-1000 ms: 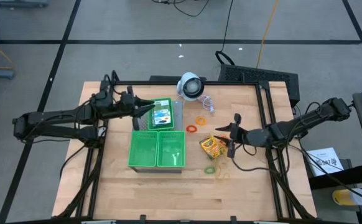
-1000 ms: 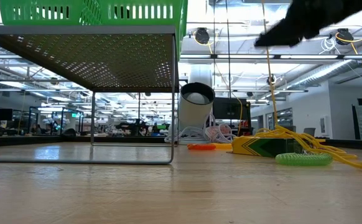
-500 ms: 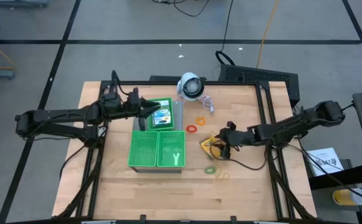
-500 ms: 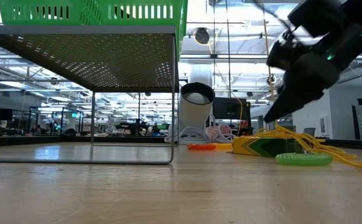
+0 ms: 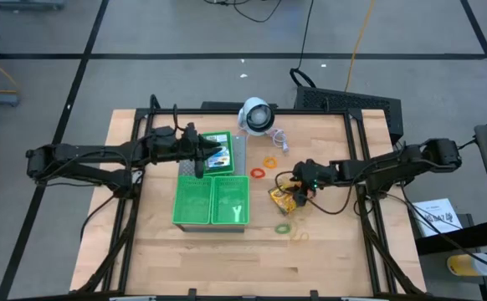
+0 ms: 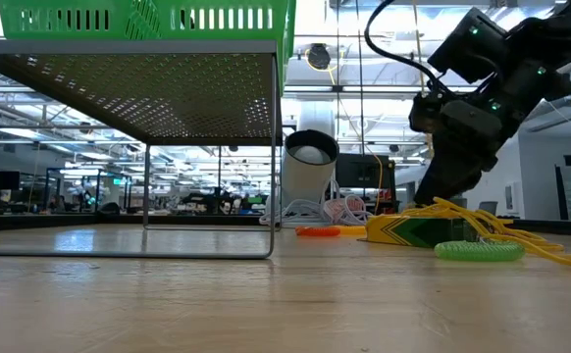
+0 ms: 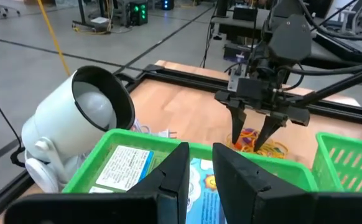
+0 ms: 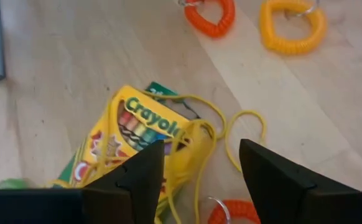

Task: Pick & Place Office Desk Supplies
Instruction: Put the yellow rubber band into the bottom left green basket on the shelf

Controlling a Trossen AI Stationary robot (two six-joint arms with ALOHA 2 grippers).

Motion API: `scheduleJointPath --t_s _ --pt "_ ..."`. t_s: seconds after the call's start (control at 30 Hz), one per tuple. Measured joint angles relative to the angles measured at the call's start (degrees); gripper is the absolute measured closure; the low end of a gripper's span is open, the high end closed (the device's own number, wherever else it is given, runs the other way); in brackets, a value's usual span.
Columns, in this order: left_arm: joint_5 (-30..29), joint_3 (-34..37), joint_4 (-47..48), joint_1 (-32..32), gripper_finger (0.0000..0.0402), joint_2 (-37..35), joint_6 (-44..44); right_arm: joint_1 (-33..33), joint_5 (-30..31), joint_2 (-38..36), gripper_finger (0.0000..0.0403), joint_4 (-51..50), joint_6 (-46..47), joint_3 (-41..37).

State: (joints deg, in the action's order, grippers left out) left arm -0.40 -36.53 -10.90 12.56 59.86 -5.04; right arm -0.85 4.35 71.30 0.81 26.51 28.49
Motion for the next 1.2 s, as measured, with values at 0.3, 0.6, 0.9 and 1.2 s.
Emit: scheduleJointPath --t_s 0.3,0.6,0.9,1.2 --pt "0.0 0.0 -1.9 0.0 0.0325 0.0 0.8 0.0 0.1 0.9 0.0261 0.2 -0.1 0.0" --pt "0.1 0.0 -2.5 0.0 0.0325 -0.1 0.4 0.1 1.8 0.9 0.0342 -0.5 -0.2 0.0" --pt "0.1 0.0 -2.6 0.0 0.0325 -0.1 0.2 0.1 1.8 0.9 0.0399 -1.3 -3.1 0.0" --pt "0.4 0.0 -2.7 -0.1 0.0325 -0.1 -0.3 0.3 3.5 -3.3 0.0402 5.6 -11.2 0.0"
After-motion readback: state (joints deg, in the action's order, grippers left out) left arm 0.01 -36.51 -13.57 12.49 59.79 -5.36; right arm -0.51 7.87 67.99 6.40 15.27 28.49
